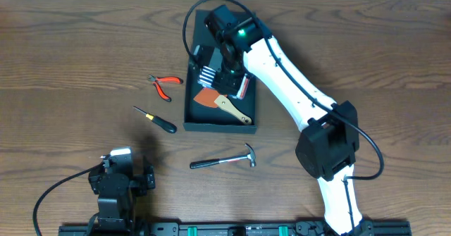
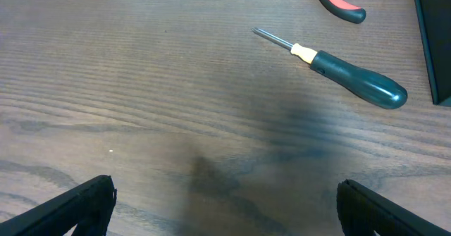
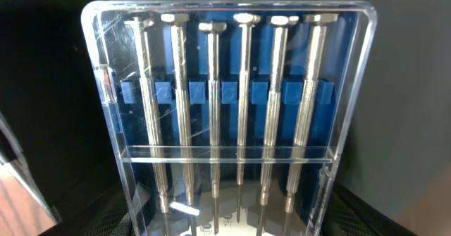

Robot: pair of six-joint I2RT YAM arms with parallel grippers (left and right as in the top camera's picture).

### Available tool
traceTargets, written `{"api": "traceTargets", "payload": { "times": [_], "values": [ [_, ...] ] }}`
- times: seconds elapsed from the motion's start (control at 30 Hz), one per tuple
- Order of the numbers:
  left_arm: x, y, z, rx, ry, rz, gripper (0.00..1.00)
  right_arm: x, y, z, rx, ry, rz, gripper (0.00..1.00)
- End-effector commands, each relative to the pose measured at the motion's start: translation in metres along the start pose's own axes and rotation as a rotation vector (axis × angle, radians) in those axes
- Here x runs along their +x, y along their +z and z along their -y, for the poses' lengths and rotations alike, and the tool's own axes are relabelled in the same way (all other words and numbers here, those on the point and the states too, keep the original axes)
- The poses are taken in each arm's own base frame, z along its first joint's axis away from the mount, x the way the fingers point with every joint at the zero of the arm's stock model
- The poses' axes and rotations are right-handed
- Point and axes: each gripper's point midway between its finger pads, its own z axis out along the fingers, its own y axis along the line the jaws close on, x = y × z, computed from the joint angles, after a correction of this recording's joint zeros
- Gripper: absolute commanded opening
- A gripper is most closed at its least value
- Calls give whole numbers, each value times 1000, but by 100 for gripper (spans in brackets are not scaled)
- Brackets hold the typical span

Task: Pack container
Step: 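Carry the screwdriver case left and lower it into the box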

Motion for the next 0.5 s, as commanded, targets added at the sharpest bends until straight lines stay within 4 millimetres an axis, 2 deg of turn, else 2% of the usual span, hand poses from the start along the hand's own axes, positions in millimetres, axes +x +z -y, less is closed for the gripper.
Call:
{"api": "traceTargets", "payload": {
  "times": [0.0, 0.47],
  "values": [
    [5, 3, -2, -15, 10, -10, 99, 3, 12, -7, -29, -20, 3, 42],
    [5, 3, -2, -15, 10, -10, 99, 12, 54, -10, -29, -19, 4, 45]
  ]
}}
